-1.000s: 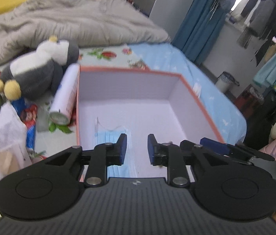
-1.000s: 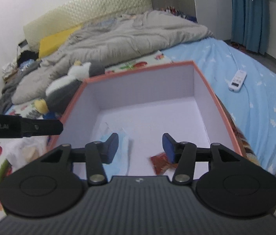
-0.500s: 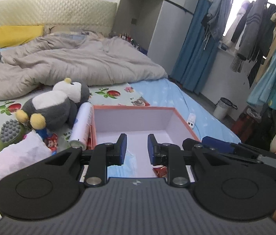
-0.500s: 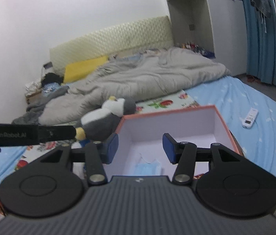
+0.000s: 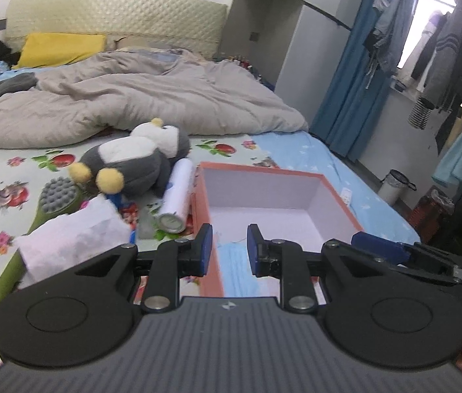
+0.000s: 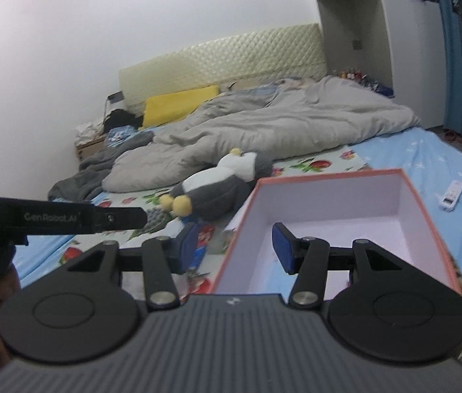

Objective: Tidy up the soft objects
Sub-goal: 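Withdraw both tools from the box toward the white tissue bundle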

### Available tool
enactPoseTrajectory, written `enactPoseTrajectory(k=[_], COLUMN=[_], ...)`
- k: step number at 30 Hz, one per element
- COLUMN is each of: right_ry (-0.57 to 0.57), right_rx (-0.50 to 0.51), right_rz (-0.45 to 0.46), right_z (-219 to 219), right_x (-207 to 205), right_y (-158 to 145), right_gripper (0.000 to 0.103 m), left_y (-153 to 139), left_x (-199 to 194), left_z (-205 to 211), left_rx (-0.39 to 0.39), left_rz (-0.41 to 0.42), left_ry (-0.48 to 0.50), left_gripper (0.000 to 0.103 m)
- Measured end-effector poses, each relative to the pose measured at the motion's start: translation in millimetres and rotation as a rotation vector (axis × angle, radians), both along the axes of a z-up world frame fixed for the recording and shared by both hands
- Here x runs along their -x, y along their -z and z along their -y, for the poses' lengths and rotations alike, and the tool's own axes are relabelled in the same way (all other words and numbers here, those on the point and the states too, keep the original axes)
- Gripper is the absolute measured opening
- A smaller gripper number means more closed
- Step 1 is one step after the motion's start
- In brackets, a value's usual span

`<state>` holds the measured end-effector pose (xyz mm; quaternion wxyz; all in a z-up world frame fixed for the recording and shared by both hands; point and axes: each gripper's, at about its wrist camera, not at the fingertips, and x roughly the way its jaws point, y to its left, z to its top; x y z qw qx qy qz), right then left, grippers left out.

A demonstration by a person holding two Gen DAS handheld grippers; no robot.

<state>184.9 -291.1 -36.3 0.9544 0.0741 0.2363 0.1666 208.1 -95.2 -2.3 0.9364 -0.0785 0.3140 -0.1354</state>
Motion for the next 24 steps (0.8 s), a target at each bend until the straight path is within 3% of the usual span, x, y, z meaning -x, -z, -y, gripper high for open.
enactPoseTrajectory(k=[24], right_ry=[-0.182], right_rx=[0.075], right_rz=[-0.124], right_z=[-83.7], right_x=[22.8], right_y=[36.1], right_gripper=[0.053], left_y=[42.9], left_x=[58.7], left_z=[-93.7], left_rx=[0.053], left_rz=[-0.132], left_ry=[-0.179], left_gripper=[0.027])
